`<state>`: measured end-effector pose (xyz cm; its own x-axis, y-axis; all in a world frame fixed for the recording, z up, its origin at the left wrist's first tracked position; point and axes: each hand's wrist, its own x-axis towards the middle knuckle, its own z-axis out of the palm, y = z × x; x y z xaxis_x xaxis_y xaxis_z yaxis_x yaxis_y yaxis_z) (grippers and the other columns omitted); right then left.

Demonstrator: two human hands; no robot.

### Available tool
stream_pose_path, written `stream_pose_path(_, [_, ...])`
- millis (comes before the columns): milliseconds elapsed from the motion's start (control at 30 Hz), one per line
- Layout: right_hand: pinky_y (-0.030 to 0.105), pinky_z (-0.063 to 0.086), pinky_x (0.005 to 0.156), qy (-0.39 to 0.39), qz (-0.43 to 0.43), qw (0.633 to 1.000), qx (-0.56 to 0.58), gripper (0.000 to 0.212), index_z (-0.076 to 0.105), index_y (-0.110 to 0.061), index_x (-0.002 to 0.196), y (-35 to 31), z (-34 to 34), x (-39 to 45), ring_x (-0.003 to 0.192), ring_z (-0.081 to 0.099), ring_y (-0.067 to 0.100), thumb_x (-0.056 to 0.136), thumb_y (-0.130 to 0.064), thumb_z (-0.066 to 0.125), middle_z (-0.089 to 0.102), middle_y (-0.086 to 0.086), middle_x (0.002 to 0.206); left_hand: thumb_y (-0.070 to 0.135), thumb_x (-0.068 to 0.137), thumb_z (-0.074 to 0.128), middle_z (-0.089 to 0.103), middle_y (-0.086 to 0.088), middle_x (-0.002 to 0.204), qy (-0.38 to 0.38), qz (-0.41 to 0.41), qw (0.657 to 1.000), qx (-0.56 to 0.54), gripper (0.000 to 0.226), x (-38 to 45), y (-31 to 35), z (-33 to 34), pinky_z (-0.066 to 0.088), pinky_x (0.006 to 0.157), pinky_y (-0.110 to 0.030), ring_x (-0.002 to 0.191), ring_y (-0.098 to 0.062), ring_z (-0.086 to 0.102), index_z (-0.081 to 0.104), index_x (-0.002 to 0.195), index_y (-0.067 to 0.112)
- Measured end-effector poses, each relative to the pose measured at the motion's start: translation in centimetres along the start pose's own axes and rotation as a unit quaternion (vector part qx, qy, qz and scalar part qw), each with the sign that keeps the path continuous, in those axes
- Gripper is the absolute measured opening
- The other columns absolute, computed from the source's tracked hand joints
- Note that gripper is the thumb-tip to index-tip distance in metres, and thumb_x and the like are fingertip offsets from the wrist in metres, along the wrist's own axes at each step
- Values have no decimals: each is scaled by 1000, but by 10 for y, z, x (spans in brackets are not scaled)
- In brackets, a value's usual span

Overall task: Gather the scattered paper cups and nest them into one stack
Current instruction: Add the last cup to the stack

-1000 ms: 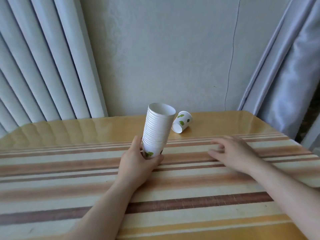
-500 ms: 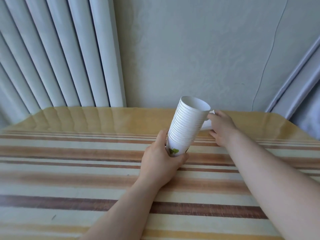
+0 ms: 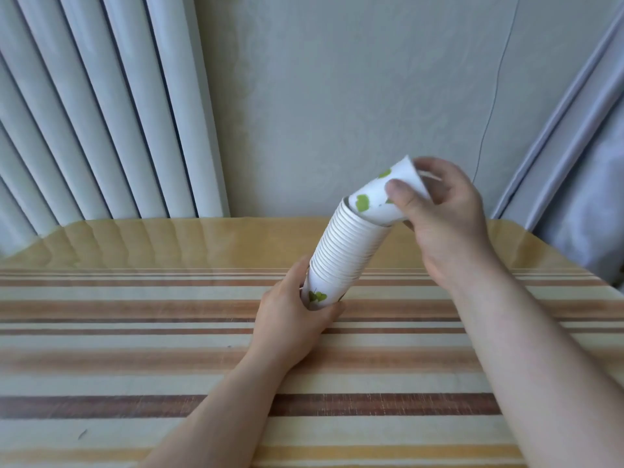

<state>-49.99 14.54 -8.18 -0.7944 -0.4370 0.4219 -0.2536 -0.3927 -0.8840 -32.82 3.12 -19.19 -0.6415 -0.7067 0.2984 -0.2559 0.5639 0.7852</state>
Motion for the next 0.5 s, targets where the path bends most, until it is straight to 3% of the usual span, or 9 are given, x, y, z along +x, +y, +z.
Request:
stream_pose_path(100, [49, 59, 104, -23, -12, 998, -52, 80, 73, -18, 129, 9, -3, -1, 117, 74, 22, 57, -46, 94, 77, 3, 126, 41, 80, 87, 67, 43, 108, -1, 15, 1000, -2, 71, 0, 0, 0, 49, 78, -14, 103, 18, 60, 49, 134, 66])
stream_pose_path(200, [50, 55, 111, -49, 5, 996, -72, 87, 66, -31, 136, 13, -6, -2, 123, 71, 18, 56, -51, 94, 74, 0, 132, 40, 79, 88, 64, 47, 112, -4, 22, 1000, 2, 73, 0, -1, 1, 48, 78, -14, 105, 21, 59, 51, 137, 65])
stream_pose_path(300, [48, 49, 116, -73, 30, 993, -82, 130, 39, -30, 162, 16, -6, -1, 122, 72, 15, 51, -63, 98, 74, -1, 131, 42, 79, 88, 63, 48, 111, -3, 14, 1000, 4, 73, -1, -1, 0, 48, 77, -14, 104, 19, 60, 49, 134, 67])
stream_pose_path(400, [53, 46, 118, -129, 88, 987, -29, 163, 15, -31, 170, 29, -4, -8, 130, 68, 15, 36, -73, 98, 71, 1, 140, 44, 79, 88, 71, 36, 102, 1, -3, 1000, 8, 66, 0, -4, 1, 49, 75, -16, 98, 14, 64, 49, 128, 64])
stream_pose_path(433, [53, 48, 116, -163, 109, 981, -18, 161, 17, -29, 169, 34, -2, -13, 130, 68, 16, 37, -70, 100, 70, 2, 141, 44, 79, 89, 73, 30, 98, 4, -9, 1000, 8, 64, 1, -5, 2, 50, 74, -18, 95, 10, 67, 50, 127, 60])
stream_pose_path(500, [53, 56, 105, -248, 129, 960, -35, 131, 41, -24, 159, 47, 3, -24, 126, 70, 23, 49, -54, 104, 72, 9, 137, 46, 78, 90, 75, 24, 97, 14, -21, 1000, 7, 57, 3, -8, 3, 53, 74, -24, 94, 3, 71, 52, 121, 50])
